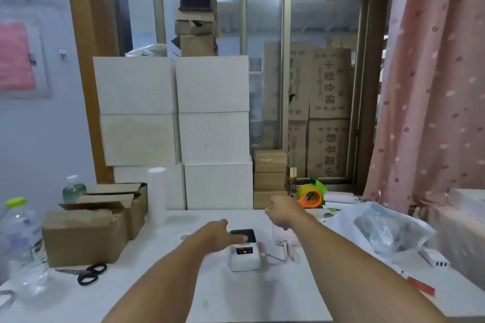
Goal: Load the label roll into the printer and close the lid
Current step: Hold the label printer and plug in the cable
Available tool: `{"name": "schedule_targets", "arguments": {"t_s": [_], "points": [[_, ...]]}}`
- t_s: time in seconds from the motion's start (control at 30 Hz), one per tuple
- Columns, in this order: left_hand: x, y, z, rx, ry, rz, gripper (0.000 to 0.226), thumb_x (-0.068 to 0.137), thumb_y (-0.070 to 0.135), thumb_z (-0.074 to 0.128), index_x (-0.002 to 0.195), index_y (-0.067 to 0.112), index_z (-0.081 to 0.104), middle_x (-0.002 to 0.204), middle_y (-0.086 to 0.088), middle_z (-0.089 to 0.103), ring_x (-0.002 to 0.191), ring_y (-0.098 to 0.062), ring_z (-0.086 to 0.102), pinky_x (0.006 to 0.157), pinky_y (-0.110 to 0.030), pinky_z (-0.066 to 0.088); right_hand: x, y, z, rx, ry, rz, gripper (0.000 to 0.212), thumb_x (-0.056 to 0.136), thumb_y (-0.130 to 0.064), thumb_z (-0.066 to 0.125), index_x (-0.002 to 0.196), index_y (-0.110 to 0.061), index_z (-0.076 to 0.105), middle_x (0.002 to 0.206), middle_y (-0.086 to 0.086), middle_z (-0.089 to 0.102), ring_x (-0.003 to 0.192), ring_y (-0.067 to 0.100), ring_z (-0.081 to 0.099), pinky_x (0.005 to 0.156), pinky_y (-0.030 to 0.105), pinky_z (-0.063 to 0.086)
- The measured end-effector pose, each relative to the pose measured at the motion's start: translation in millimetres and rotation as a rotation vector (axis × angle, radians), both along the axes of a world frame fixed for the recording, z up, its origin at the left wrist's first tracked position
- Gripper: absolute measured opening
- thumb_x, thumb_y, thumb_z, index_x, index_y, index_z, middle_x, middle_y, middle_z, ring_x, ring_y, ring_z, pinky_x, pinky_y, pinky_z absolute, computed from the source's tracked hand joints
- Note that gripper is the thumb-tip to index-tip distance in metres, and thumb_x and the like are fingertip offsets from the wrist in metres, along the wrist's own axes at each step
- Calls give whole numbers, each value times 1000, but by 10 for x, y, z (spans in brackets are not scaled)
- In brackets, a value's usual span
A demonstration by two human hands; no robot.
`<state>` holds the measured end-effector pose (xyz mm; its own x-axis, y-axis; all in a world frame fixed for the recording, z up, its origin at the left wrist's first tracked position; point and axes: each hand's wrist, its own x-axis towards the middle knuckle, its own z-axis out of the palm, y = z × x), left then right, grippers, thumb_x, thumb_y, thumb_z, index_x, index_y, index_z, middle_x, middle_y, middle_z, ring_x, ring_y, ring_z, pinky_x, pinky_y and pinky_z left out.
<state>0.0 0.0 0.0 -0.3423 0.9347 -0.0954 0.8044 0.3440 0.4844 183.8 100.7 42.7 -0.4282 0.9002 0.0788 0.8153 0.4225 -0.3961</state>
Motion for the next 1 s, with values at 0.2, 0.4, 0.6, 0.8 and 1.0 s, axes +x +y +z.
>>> {"name": "schedule_targets", "arguments": {"t_s": [0.2,0.4,0.6,0.8,1.0], "points": [[64,18,-274,-7,-28,-16,92,72,74,71,137,14,47,136,-5,58,116,-23,58,100,-39,50,39,-12,-333,-218,34,-65,27,101,-18,51,115,-5,69,94,17,75,86,30,78,82,42,66],[78,97,-442,8,-110,41,82,78,63,75,136,13,46,121,-1,56,103,-19,52,83,-29,43,-15,-29,-528,-290,48,-59,29,96,-15,50,115,-6,71,103,17,75,88,32,80,82,45,66],[2,214,-660,53,-268,84,80,81,44,82,144,14,45,127,-3,61,104,-17,55,90,-27,46,-157,27,-733,-371,54,-31,33,93,-6,48,116,-5,72,109,21,76,83,33,76,84,43,63],[-102,257,-777,143,-578,122,68,79,16,87,137,10,54,101,5,71,92,-16,70,77,-26,58,-291,43,-949,-398,127,-107,27,83,5,55,104,-2,71,91,22,72,70,37,70,64,50,64],[-186,332,-801,155,-723,94,64,76,4,87,132,10,57,107,-4,77,92,-19,74,72,-27,59,-301,124,-1033,-458,238,-201,13,89,-6,58,82,1,66,63,16,68,44,27,55,44,37,55]]}}
